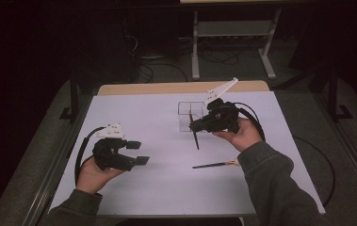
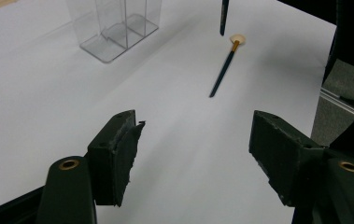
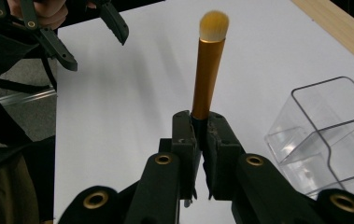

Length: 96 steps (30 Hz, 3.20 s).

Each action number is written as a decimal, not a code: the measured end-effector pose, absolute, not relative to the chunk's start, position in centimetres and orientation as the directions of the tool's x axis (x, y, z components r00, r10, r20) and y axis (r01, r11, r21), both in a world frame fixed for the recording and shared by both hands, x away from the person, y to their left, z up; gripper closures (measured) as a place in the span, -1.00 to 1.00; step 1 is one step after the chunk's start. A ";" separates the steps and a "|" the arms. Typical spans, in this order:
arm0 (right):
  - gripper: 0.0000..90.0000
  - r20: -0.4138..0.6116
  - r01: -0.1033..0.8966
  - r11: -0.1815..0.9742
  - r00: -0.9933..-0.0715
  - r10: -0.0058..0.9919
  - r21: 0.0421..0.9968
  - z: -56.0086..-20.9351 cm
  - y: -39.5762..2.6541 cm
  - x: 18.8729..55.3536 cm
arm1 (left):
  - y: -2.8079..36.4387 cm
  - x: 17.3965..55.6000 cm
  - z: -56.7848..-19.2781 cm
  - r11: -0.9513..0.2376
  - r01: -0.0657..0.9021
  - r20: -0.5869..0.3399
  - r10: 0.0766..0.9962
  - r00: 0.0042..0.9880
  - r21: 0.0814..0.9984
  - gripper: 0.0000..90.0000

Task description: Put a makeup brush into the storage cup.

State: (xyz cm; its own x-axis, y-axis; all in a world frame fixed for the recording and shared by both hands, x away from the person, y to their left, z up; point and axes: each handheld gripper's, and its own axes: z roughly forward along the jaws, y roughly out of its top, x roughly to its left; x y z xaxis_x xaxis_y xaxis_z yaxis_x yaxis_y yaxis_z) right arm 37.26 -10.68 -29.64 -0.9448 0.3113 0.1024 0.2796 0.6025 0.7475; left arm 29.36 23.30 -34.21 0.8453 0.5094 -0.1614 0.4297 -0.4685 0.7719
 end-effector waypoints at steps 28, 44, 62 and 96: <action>0.83 0.099 0.295 0.585 -0.934 0.343 0.756 -27.7 -10.8 39.1 | 24.9 28.1 -36.6 -0.443 0.448 -0.156 0.554 0.818 0.777 -0.37; 0.83 0.098 0.294 0.592 -0.935 0.342 0.750 -27.1 -9.8 40.2 | 25.3 27.8 -36.7 -0.433 0.441 -0.147 0.561 0.815 0.786 -0.38; 0.83 0.103 0.309 0.579 -0.927 0.360 0.754 -26.0 -9.5 41.6 | 26.0 27.8 -36.6 -0.421 0.442 -0.149 0.570 0.808 0.792 -0.40; 0.83 0.096 0.322 0.564 -0.915 0.392 0.761 -24.5 -8.5 45.2 | 26.6 27.7 -36.5 -0.417 0.446 -0.149 0.576 0.804 0.792 -0.42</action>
State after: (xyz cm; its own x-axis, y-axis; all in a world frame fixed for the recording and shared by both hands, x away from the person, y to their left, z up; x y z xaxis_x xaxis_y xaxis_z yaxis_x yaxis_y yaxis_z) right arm 45.23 -8.49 -24.48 -0.9149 0.3920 0.0964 0.3216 0.5637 0.7608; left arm 27.73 26.55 -36.51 0.8035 0.5764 -0.1487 0.4457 -0.4170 0.7921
